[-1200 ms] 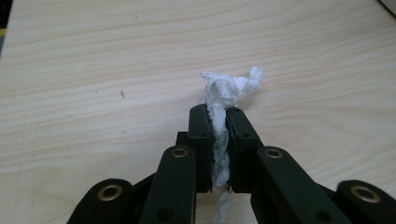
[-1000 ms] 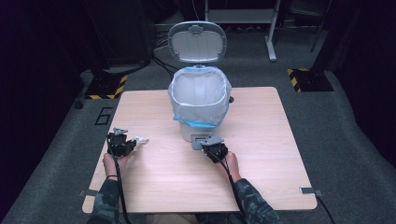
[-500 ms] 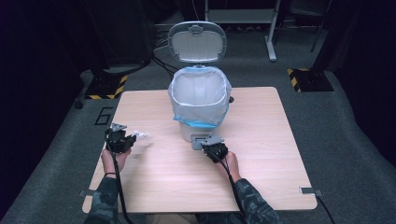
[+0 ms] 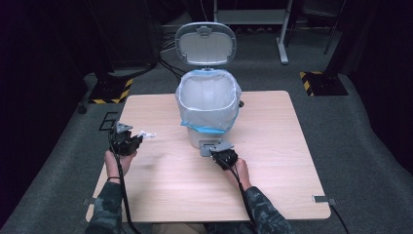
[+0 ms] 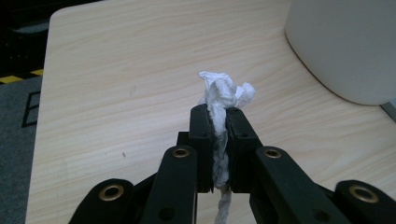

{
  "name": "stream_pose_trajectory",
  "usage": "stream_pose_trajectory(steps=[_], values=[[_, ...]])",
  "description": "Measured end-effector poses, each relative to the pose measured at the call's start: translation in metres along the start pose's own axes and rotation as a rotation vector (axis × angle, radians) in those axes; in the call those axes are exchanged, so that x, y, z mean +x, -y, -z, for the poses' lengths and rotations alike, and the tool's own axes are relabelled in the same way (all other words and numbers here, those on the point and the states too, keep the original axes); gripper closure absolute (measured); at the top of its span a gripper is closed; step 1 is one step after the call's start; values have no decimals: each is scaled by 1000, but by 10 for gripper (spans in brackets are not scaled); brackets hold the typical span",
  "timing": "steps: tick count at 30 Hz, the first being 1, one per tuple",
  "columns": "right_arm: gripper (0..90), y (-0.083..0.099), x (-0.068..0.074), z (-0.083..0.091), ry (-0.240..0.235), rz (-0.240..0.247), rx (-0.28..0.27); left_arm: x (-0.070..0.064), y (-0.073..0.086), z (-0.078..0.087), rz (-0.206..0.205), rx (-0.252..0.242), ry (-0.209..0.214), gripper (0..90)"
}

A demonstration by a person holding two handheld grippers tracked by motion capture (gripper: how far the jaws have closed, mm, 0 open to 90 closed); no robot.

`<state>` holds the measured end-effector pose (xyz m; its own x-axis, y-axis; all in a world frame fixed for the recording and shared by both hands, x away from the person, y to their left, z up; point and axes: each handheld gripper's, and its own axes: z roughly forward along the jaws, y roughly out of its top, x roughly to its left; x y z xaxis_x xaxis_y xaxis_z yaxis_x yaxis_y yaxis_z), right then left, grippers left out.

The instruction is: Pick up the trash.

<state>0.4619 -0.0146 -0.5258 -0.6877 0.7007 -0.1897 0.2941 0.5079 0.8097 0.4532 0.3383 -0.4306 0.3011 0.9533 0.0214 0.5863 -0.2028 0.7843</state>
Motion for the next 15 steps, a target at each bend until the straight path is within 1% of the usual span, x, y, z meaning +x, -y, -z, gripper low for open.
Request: stream_pose_trajectory(steps=[1, 5, 9, 10, 11, 12, 13, 15], values=[[900, 0, -1, 0, 3, 14, -9, -1, -2, 1, -3, -3, 0, 832], [900, 0, -1, 0, 1, 4, -5, -3, -8, 6, -11, -12, 3, 832], [900, 0, -1, 0, 2, 7, -8, -4, -13, 9, -23, -17, 4, 832], [900, 0, 0, 0, -4, -16, -7, -5, -14, 9, -21, -22, 7, 832], [900, 0, 1, 1, -9, -25, 0, -5, -16, 11, -23, -21, 9, 832], [900, 0, 1, 1, -7, -25, 0, -6, -19, 11, -27, -26, 9, 832], [900, 0, 0, 0, -5, -7, -14, -6, -20, 12, -26, -30, 12, 832], [900, 0, 0, 0, -4, -9, -13, -6, -22, 13, -31, -32, 12, 832]])
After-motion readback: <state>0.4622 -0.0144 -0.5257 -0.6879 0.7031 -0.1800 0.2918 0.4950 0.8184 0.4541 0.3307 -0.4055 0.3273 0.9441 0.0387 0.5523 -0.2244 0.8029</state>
